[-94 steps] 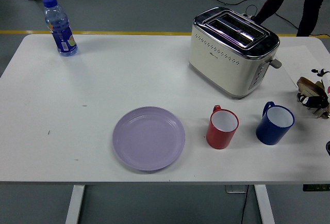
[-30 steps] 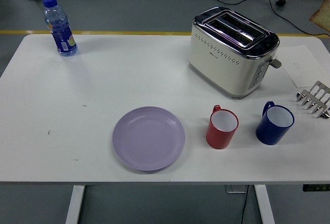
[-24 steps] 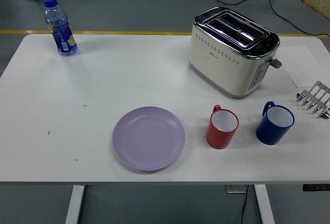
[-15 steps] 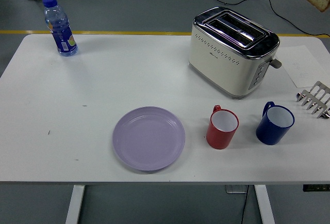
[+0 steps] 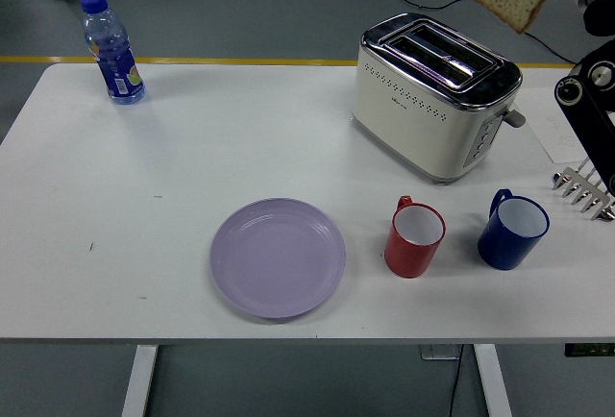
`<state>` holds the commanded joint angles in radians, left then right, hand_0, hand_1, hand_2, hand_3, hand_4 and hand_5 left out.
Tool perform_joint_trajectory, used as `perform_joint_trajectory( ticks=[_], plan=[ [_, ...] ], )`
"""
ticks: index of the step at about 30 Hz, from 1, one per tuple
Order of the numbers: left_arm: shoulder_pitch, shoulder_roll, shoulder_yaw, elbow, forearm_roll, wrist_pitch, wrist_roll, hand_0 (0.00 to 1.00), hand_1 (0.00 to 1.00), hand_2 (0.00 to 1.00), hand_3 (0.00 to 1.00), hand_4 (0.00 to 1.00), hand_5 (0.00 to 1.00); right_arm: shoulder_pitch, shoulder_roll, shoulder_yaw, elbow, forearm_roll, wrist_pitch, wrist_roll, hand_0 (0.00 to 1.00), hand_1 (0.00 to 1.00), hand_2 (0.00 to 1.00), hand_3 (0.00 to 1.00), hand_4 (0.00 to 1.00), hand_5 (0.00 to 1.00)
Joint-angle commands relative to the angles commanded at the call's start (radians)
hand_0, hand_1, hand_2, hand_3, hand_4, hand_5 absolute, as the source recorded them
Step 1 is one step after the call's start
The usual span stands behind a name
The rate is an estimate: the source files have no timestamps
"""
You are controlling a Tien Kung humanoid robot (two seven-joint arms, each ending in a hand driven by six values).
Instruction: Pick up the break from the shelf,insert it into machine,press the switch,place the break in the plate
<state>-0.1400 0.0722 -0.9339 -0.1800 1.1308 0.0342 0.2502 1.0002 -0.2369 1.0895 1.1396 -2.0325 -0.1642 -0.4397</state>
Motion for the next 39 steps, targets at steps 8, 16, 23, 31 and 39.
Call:
perform_joint_trajectory(
  ticks=[8, 16, 23, 31, 39],
  plan=[
    [-0.007, 0.002, 0.003, 0.000, 0.000, 0.000, -0.001, 0.678, 0.697, 0.683, 0.560, 0.288, 0.864, 0.027, 0.069, -0.047, -0.115, 0.003, -0.029, 0.021, 0.226, 0.283, 0.361, 0.498, 0.388, 0.002],
    [-0.012, 0.002, 0.003, 0.000, 0.006, -0.001, 0.000, 0.678, 0.699, 0.683, 0.560, 0.288, 0.864, 0.037, 0.109, -0.083, -0.179, 0.011, -0.039, 0.031, 0.223, 0.281, 0.359, 0.498, 0.393, 0.002],
    [-0.014, 0.001, 0.000, 0.000, 0.013, -0.002, 0.001, 0.678, 0.698, 0.683, 0.561, 0.287, 0.863, 0.045, 0.138, -0.098, -0.226, 0.011, -0.048, 0.042, 0.225, 0.281, 0.358, 0.498, 0.389, 0.002],
    [-0.019, 0.000, -0.001, 0.000, 0.018, -0.003, 0.002, 0.678, 0.699, 0.683, 0.560, 0.287, 0.864, 0.049, 0.155, -0.096, -0.291, 0.006, -0.061, 0.054, 0.222, 0.281, 0.357, 0.498, 0.387, 0.002],
    [-0.022, -0.002, -0.002, 0.000, 0.019, -0.001, 0.001, 0.678, 0.700, 0.684, 0.559, 0.286, 0.862, 0.047, 0.164, -0.083, -0.343, -0.011, -0.081, 0.059, 0.220, 0.281, 0.357, 0.497, 0.386, 0.002]
  ],
)
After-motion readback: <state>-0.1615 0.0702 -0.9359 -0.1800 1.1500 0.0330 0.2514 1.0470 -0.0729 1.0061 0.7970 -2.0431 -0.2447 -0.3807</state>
